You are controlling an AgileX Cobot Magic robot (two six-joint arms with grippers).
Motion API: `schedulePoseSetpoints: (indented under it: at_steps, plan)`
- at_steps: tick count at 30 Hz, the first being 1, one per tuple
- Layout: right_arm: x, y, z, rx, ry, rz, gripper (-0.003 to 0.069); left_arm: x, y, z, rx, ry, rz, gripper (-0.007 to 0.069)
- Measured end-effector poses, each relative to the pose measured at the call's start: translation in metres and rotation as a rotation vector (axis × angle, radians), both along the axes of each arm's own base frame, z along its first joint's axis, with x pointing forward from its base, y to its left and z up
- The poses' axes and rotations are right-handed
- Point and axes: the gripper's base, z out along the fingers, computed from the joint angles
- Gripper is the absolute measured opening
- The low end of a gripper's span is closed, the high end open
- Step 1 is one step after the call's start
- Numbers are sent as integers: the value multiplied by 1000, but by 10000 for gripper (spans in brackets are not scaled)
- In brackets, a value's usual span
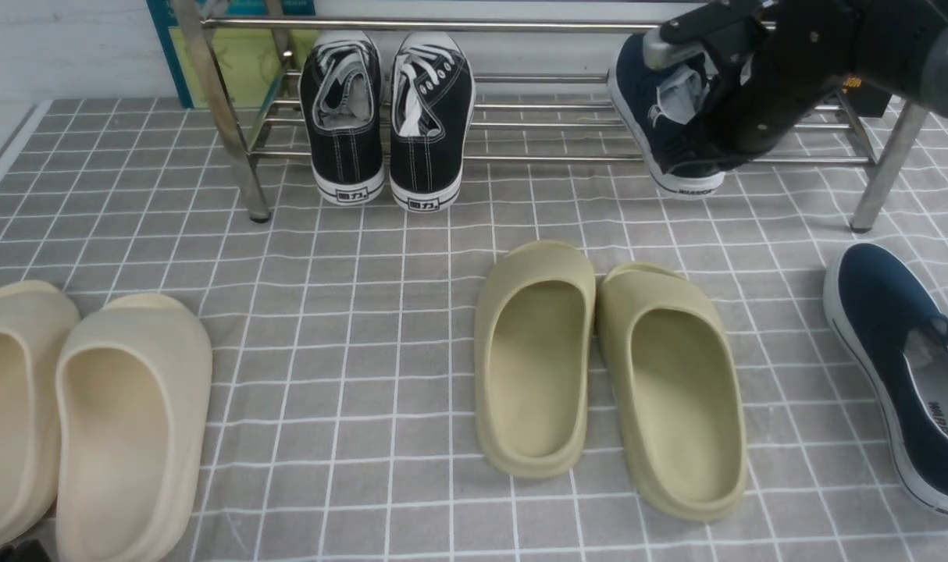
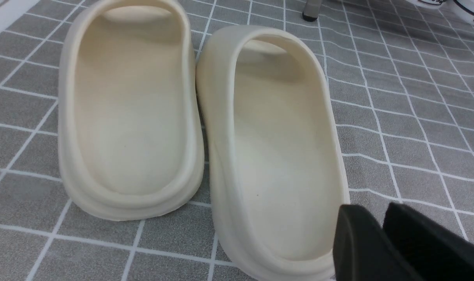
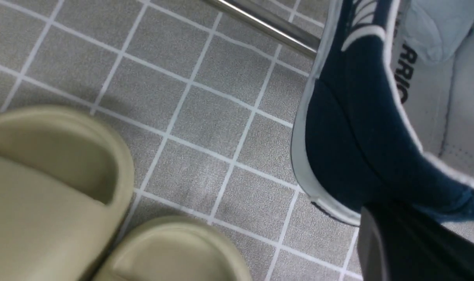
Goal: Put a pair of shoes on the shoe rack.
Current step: Use the right arm to put a shoe into the shoe rack, then use the right arm to grab the shoe closest to it
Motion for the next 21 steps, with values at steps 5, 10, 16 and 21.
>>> schedulePoseSetpoints:
  at_steps: [5,10,16,21]
  plan:
    - [-19,-4,28,-8,33,-3,1,0,0,0,0,0,0,112]
    - [-61,-20,85,-12,53,-21,6,0,0,0,0,0,0,112]
    - [-118,-58,106,-21,101,-95,12,0,0,0,0,0,0,112]
    - [-168,-68,75,-1,201,-119,16,0,0,0,0,0,0,112]
